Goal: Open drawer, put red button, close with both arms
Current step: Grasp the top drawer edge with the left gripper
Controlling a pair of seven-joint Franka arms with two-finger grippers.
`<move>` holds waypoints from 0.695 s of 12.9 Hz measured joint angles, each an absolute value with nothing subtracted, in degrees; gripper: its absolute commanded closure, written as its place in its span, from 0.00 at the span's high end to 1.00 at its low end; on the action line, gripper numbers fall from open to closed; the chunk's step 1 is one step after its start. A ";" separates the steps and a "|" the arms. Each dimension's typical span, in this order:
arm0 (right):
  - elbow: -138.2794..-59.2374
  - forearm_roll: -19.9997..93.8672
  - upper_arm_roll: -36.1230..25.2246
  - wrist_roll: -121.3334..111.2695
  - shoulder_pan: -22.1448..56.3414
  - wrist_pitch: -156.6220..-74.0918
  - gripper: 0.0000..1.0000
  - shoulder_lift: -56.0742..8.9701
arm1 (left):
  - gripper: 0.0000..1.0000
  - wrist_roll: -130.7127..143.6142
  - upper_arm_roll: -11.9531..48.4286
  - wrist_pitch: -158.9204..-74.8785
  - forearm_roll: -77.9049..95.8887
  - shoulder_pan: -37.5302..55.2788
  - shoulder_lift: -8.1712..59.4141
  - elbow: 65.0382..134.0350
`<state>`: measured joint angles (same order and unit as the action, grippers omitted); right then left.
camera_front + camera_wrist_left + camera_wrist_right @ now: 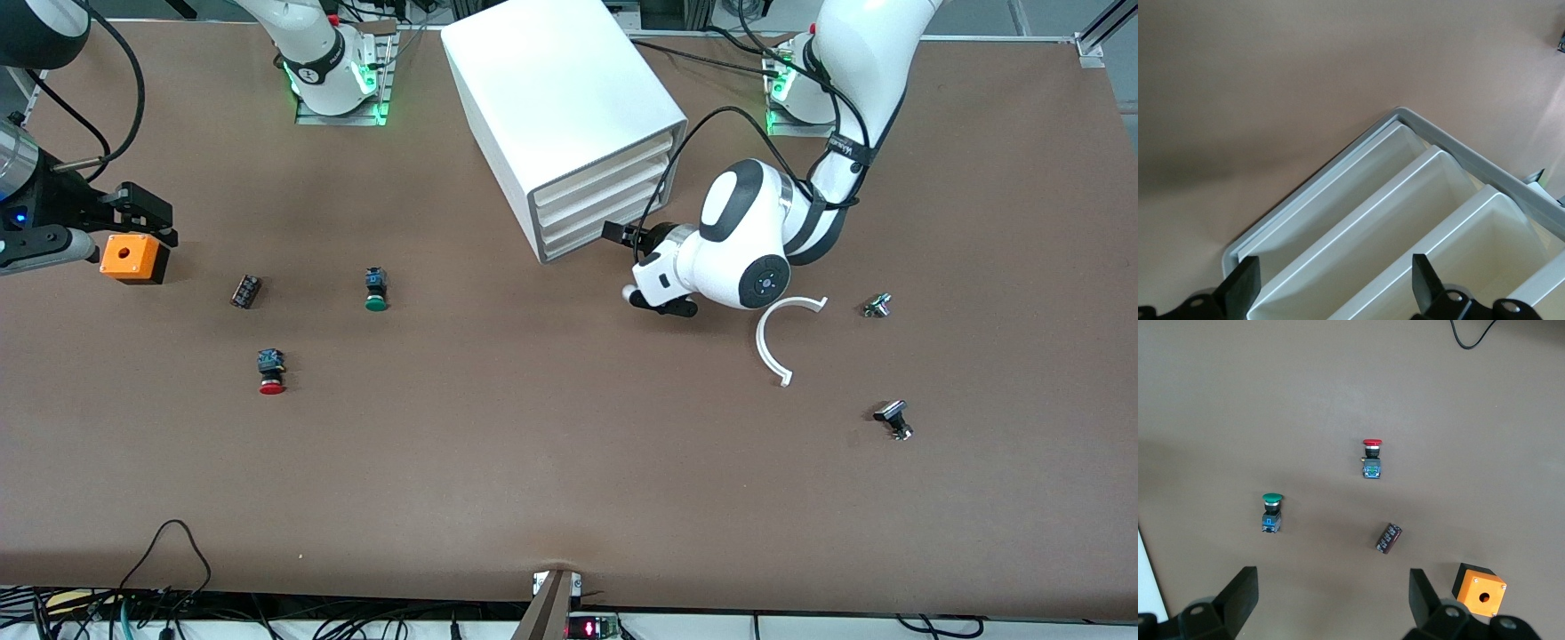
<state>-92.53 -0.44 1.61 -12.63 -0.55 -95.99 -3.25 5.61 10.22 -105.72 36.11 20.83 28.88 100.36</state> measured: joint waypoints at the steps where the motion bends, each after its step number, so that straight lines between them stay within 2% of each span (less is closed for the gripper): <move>1: -92.53 -0.44 1.62 -12.63 -0.55 -95.99 1.00 -3.25 | 1.00 5.60 10.51 -105.60 36.33 20.87 28.93 100.67; 9: -92.53 -0.44 1.70 -12.63 -0.55 -96.01 1.00 -3.25 | 1.00 5.68 13.66 -105.51 36.45 21.12 30.45 101.88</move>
<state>-92.53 -0.44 1.70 -12.63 -0.55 -96.01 -3.25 5.68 13.66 -105.51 36.45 21.12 30.45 101.88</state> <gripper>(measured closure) 0.000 0.000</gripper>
